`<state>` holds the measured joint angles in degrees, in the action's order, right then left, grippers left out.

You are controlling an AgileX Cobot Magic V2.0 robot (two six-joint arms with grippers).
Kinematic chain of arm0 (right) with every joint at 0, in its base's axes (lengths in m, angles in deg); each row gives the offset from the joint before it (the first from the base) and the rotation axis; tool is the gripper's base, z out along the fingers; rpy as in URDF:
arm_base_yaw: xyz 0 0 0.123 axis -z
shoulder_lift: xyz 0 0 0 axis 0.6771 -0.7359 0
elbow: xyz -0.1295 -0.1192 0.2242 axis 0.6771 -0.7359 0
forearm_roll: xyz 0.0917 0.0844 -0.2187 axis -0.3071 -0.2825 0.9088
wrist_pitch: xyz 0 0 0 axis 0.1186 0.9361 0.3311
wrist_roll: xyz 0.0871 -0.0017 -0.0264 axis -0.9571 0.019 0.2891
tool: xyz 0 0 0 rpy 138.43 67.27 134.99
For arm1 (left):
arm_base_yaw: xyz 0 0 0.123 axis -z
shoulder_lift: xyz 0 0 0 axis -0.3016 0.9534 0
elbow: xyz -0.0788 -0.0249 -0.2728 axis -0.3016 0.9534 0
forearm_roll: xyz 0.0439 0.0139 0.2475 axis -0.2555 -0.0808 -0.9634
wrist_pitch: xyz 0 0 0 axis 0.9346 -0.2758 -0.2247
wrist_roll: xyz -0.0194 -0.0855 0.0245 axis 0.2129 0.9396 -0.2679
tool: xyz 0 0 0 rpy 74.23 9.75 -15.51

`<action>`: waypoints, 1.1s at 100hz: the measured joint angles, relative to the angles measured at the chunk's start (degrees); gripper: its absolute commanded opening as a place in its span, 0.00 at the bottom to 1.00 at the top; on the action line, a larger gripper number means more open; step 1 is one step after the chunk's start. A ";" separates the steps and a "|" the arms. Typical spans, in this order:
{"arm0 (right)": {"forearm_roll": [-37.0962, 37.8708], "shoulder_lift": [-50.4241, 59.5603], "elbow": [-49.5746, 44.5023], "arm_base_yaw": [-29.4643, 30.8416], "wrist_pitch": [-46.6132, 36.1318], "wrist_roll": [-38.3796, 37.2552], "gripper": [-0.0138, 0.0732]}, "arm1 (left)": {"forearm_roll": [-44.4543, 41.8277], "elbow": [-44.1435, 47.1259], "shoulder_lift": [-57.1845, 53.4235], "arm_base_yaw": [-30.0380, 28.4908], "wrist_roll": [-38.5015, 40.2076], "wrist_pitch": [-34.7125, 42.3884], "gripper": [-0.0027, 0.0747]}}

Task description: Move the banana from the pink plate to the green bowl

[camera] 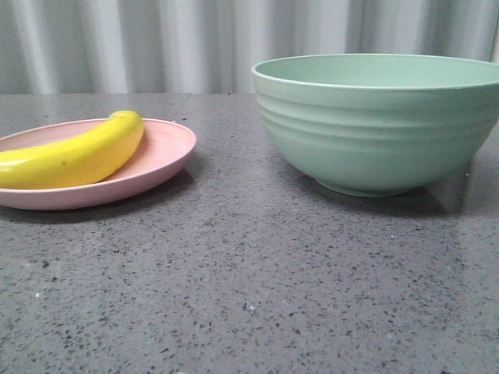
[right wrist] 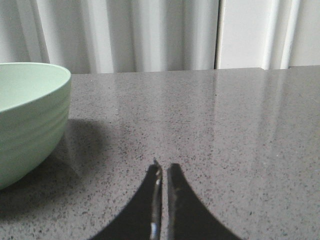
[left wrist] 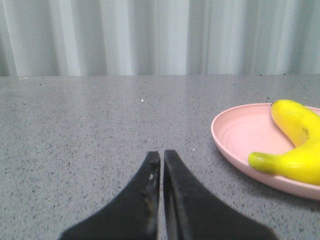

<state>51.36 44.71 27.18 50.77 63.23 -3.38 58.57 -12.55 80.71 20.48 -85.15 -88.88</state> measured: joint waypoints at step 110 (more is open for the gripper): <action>-0.44 -29.33 21.41 0.00 12.11 0.00 0.09 | 0.03 -19.31 34.49 0.56 0.00 12.24 0.52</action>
<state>50.92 15.38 48.58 50.77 75.33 -3.38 58.59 -31.86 115.20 21.05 -85.15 -76.65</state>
